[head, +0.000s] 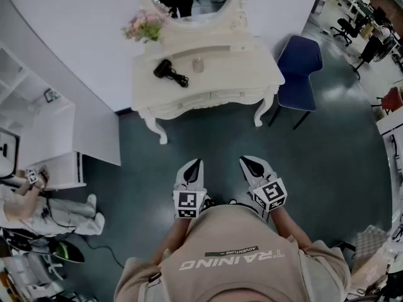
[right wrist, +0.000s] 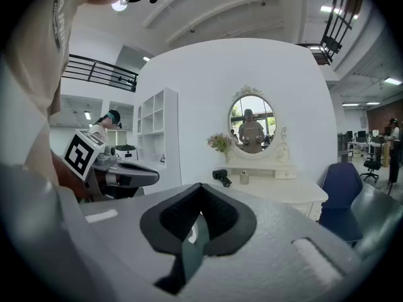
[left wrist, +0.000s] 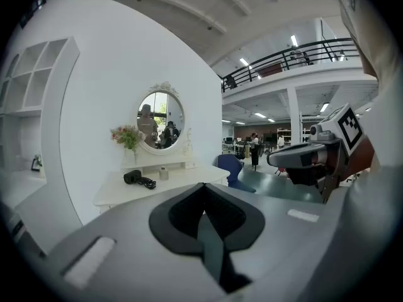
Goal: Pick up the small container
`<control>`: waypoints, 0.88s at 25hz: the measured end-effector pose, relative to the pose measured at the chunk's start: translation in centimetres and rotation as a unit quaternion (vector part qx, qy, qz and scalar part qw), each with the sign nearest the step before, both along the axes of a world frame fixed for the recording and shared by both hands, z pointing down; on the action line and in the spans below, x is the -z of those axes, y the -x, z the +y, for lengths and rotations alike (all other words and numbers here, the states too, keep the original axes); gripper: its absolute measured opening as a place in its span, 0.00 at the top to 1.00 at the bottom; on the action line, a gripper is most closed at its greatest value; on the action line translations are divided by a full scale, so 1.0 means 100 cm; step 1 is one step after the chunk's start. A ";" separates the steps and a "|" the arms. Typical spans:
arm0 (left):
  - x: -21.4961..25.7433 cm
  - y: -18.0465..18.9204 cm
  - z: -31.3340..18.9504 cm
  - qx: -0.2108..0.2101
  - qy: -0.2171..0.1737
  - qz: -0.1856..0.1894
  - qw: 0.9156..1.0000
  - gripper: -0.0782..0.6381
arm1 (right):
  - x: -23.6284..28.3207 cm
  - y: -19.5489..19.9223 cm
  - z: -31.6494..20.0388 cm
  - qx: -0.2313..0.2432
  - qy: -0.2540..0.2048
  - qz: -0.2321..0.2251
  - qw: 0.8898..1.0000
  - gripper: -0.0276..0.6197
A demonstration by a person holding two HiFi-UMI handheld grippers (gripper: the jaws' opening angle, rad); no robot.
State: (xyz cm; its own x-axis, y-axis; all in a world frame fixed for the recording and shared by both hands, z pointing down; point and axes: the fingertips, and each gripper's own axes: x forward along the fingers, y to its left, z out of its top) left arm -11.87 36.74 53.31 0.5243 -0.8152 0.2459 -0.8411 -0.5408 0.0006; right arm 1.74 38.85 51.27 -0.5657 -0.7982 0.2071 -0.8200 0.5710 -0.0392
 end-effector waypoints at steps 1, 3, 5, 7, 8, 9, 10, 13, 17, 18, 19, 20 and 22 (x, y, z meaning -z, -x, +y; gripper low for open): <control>-0.001 0.002 -0.004 0.000 0.001 0.000 1.000 0.87 | -0.001 0.003 -0.002 0.001 0.000 0.002 1.000 0.95; -0.004 0.008 -0.011 -0.001 0.003 0.000 1.000 0.87 | -0.003 0.010 -0.008 0.001 0.001 0.004 1.000 0.95; -0.005 0.013 -0.017 -0.003 0.005 0.001 1.000 0.87 | -0.003 0.015 -0.014 -0.004 0.000 0.003 1.000 0.95; -0.007 0.018 -0.022 -0.007 0.008 0.002 1.000 0.87 | 0.000 0.019 -0.021 -0.016 -0.003 -0.001 1.000 0.95; -0.007 0.020 -0.024 -0.010 0.010 0.002 1.000 0.87 | 0.001 0.019 -0.024 -0.024 -0.003 -0.004 1.000 0.95; -0.008 0.022 -0.026 -0.013 0.011 0.001 1.000 0.87 | 0.002 0.020 -0.027 -0.033 -0.003 -0.005 0.999 0.95; -0.009 0.023 -0.028 -0.016 0.012 0.001 1.000 0.87 | 0.001 0.020 -0.029 -0.040 -0.002 -0.004 0.999 0.95; -0.012 0.028 -0.035 -0.022 0.007 -0.003 1.000 0.87 | -0.003 0.025 -0.033 -0.054 0.003 0.003 0.999 0.95; -0.020 0.029 -0.039 -0.028 0.015 -0.005 0.999 0.87 | -0.012 0.033 -0.028 -0.059 0.023 0.010 0.998 0.95; -0.023 0.028 -0.039 -0.031 0.022 -0.003 0.999 0.87 | -0.015 0.033 -0.026 -0.058 0.030 0.016 0.998 0.95; -0.026 0.025 -0.039 -0.035 0.028 -0.001 0.999 0.87 | -0.019 0.032 -0.024 -0.057 0.035 0.024 0.997 0.95; -0.030 0.022 -0.039 -0.041 0.033 0.000 0.999 0.87 | -0.023 0.029 -0.024 -0.058 0.039 0.031 0.997 0.95; -0.039 0.014 -0.040 -0.052 0.042 -0.002 0.998 0.87 | -0.029 0.019 -0.026 -0.065 0.045 0.034 0.996 0.95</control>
